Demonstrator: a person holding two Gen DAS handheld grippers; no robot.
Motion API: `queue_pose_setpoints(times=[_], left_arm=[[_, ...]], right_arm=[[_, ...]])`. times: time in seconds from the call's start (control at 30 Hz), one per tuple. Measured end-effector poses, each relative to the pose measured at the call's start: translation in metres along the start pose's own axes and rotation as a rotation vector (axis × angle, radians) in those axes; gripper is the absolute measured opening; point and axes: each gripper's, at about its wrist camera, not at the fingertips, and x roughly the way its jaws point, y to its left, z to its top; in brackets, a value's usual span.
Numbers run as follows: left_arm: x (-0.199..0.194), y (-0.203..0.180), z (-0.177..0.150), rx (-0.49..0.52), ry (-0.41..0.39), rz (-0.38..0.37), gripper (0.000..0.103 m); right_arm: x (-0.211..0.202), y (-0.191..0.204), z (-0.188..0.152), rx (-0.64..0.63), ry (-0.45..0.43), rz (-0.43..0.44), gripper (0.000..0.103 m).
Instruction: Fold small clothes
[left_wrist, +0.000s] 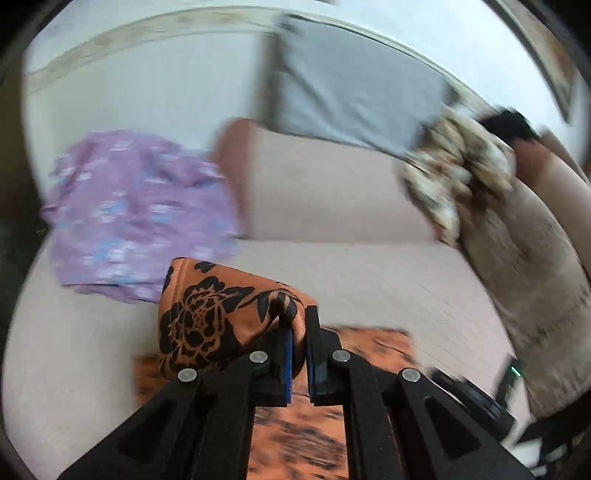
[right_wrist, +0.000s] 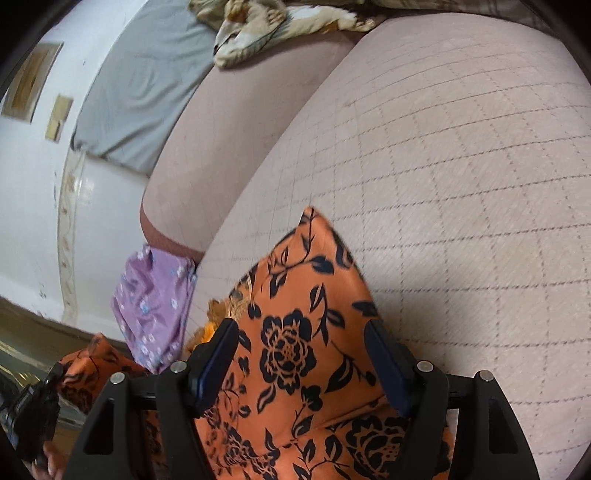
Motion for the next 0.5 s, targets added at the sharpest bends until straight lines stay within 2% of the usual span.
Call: queue_pose_setpoints(times=[0.03, 0.1, 0.13, 0.17, 0.23, 0.3, 0.37, 0.5], left_arm=[[0.005, -0.014, -0.005, 0.016, 0.035, -0.036, 0.007], [0.017, -0.046, -0.023, 0.066, 0.140, -0.135, 0.020], [0.018, -0.056, -0.031, 0.091, 0.162, -0.161, 0.034], [0.019, -0.062, -0.040, 0.120, 0.167, -0.172, 0.049], [0.011, -0.067, -0.059, 0.175, 0.131, -0.166, 0.057], [0.004, -0.050, -0.077, 0.195, 0.087, -0.126, 0.057], [0.005, -0.024, -0.088, 0.150, 0.073, -0.075, 0.057], [0.015, 0.066, -0.120, -0.054, 0.044, 0.190, 0.058]], right_arm=[[-0.002, -0.002, 0.002, 0.009, -0.005, 0.006, 0.074], [-0.007, -0.008, 0.007, 0.043, -0.010, 0.027, 0.074], [-0.008, -0.010, 0.010, 0.058, -0.010, 0.037, 0.074], [-0.011, -0.013, 0.012, 0.077, -0.009, 0.052, 0.075], [-0.015, -0.017, 0.015, 0.097, -0.013, 0.071, 0.075], [-0.018, -0.016, 0.017, 0.084, -0.020, 0.061, 0.075], [-0.018, -0.010, 0.015, 0.057, -0.015, 0.063, 0.076], [-0.010, 0.017, 0.003, -0.062, 0.026, 0.070, 0.078]])
